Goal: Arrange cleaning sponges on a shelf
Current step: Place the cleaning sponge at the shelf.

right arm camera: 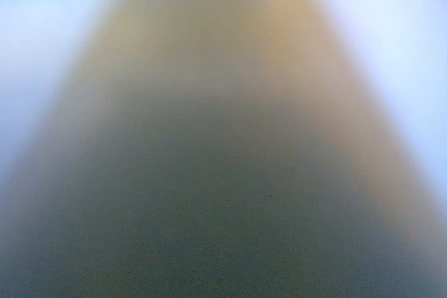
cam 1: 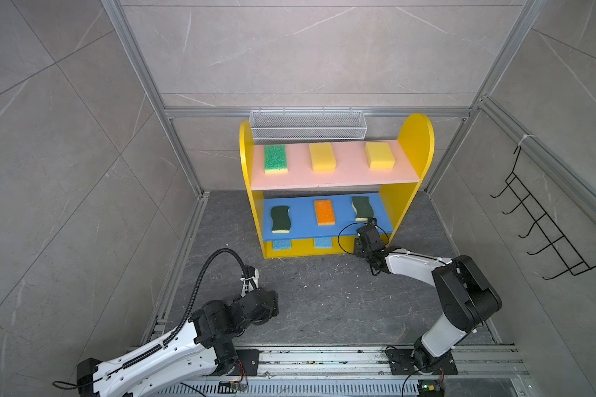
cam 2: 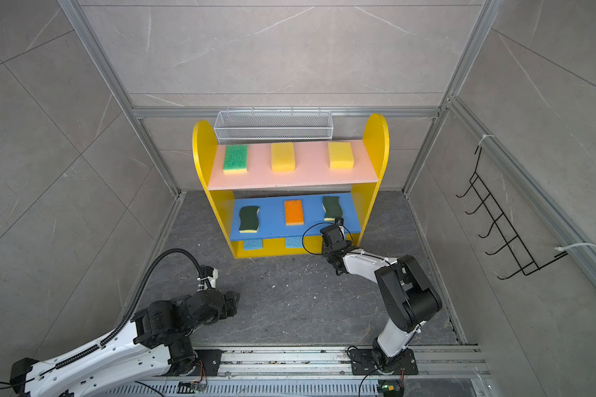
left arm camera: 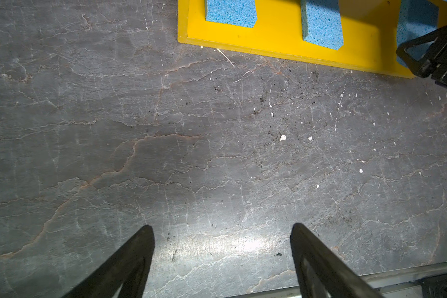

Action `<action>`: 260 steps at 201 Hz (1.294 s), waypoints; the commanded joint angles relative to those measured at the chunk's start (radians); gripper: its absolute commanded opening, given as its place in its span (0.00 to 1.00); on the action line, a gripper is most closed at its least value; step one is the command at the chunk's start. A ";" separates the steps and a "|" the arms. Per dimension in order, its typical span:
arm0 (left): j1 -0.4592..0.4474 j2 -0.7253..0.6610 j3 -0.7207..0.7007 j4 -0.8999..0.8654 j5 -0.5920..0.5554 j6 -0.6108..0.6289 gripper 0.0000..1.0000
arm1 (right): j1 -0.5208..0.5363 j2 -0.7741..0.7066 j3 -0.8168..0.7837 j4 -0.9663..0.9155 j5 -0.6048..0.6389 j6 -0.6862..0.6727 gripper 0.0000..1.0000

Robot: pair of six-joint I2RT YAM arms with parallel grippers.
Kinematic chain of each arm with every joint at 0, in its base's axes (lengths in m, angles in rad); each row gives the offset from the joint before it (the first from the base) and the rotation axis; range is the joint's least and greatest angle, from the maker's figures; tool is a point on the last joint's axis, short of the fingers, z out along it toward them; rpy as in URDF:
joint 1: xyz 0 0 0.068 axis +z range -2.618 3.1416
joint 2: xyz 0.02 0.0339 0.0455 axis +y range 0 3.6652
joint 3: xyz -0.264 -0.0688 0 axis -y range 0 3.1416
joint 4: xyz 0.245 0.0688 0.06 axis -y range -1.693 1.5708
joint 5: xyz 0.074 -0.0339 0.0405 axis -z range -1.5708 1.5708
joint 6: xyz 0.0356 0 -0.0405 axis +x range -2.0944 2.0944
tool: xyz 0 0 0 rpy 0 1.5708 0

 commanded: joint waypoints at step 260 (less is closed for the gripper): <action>0.002 0.124 0.055 0.114 -0.010 0.106 0.84 | 0.006 0.054 -0.069 0.138 0.016 0.067 0.76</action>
